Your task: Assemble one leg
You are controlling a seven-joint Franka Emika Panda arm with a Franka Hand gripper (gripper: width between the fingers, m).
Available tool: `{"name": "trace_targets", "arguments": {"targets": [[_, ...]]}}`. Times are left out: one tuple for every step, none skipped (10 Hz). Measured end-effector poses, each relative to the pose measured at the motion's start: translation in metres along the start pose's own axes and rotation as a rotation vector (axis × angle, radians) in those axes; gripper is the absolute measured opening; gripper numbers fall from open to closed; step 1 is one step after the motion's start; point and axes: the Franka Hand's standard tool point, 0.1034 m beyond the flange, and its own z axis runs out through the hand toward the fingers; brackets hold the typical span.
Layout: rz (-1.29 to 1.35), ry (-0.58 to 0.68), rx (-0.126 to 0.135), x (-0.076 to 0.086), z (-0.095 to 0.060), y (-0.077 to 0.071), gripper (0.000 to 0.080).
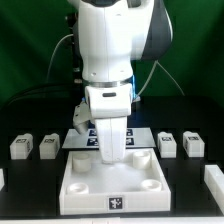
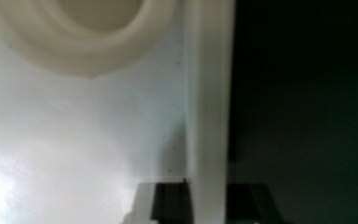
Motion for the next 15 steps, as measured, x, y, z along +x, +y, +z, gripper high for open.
{"name": "trace_targets", "arguments": {"targets": [[0.0, 0.0, 0.0, 0.0, 0.0, 0.0, 0.0063], [0.0, 0.0, 0.0, 0.0, 0.0, 0.0, 0.0064], [-0.001, 0.001, -0.004, 0.003, -0.001, 0.003, 0.0064], [-0.009, 0.008, -0.019, 0.014, -0.004, 0.014, 0.0064], [0.0, 0.02, -0.028, 0.031, -0.004, 0.022, 0.0064], [-0.017, 0.032, -0.033, 0.044, -0.002, 0.029, 0.0063], [-0.027, 0.041, -0.04, 0.053, -0.001, 0.036, 0.0063], [-0.025, 0.048, -0.048, 0.06, -0.002, 0.043, 0.0062], [-0.021, 0.054, -0.053, 0.065, -0.003, 0.048, 0.0062], [-0.019, 0.058, -0.055, 0.068, -0.001, 0.053, 0.006], [0.008, 0.062, -0.052, 0.071, -0.001, 0.059, 0.006], [0.028, 0.065, -0.033, 0.076, -0.001, 0.06, 0.006], [0.033, 0.065, -0.022, 0.079, -0.001, 0.06, 0.0061], [0.043, 0.065, -0.019, 0.079, -0.002, 0.06, 0.0061], [0.052, 0.064, -0.019, 0.079, -0.002, 0.06, 0.0061]]}}
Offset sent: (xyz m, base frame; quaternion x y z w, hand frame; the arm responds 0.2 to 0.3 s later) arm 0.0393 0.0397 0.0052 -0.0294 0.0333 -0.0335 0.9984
